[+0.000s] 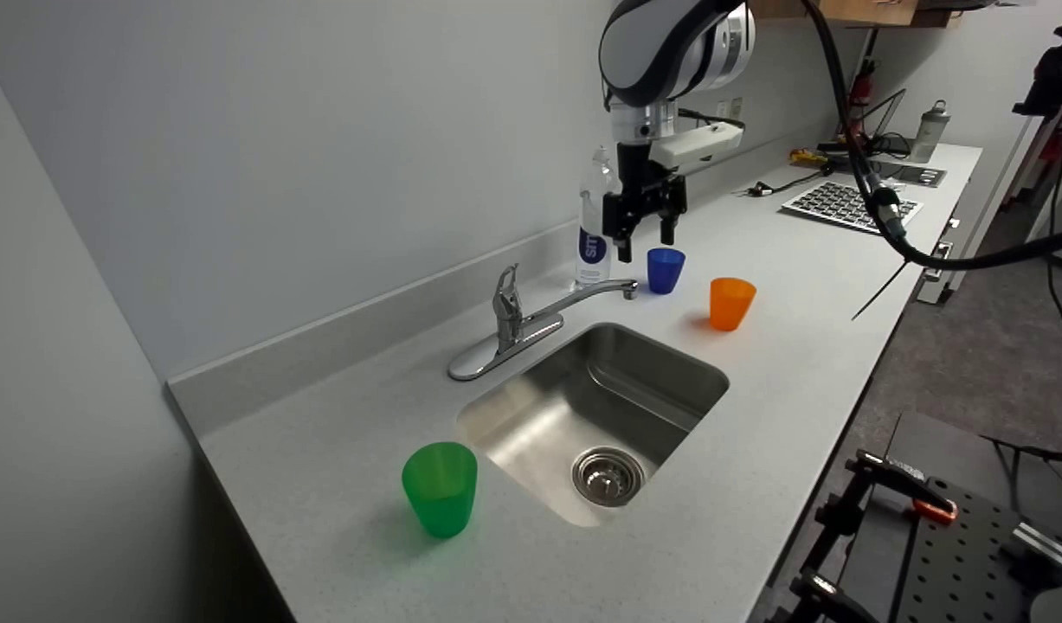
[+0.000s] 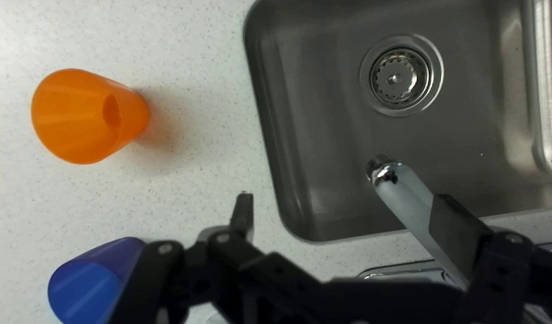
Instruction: Turn the faucet to the left
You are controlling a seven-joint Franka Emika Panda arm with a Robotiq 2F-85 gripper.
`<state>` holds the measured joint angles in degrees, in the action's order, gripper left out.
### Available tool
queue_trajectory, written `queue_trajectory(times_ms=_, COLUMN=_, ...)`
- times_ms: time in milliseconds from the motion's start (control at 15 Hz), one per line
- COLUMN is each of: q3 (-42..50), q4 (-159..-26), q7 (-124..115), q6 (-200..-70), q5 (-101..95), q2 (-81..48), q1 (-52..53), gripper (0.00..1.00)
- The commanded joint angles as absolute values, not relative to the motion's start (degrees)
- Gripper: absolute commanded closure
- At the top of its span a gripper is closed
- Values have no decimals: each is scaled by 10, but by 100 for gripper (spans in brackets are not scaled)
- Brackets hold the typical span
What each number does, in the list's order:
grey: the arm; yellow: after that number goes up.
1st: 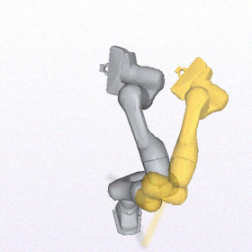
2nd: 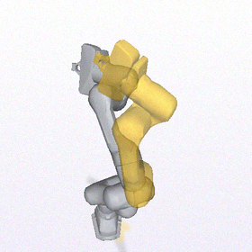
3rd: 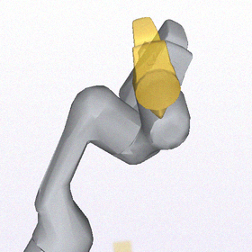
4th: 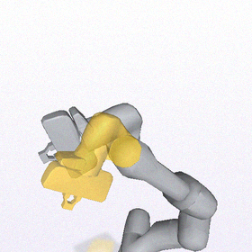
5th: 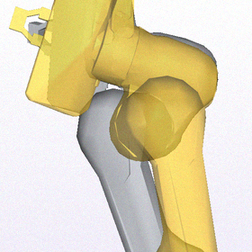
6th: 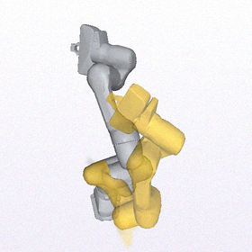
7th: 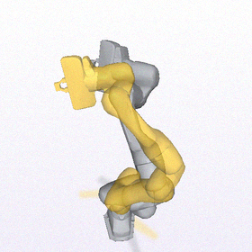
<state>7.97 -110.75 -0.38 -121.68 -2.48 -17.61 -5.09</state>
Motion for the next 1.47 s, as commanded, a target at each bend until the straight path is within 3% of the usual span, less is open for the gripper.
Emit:
queue_trajectory(times_ms=0, q3=78, q4=-1091, q7=-43, q6=-1249, q5=-39, q2=-205, q1=-49, gripper=0)
queue_trajectory(times_ms=867, q3=93, q4=-1016, q7=-127, q6=-1267, q5=-62, q2=-299, q1=-43, gripper=0)
queue_trajectory(times_ms=933, q3=92, q4=-1016, q7=-123, q6=-1267, q5=-64, q2=-301, q1=-43, gripper=3)
queue_trajectory(times_ms=1000, q3=91, q4=-1016, q7=-121, q6=-1267, q5=-65, q2=-302, q1=-44, gripper=27)
queue_trajectory(times_ms=1133, q3=89, q4=-1015, q7=-117, q6=-1261, q5=-59, q2=-302, q1=-45, gripper=32)
queue_trajectory(times_ms=1400, q3=79, q4=-1024, q7=-99, q6=-1254, q5=-44, q2=-288, q1=-52, gripper=64)
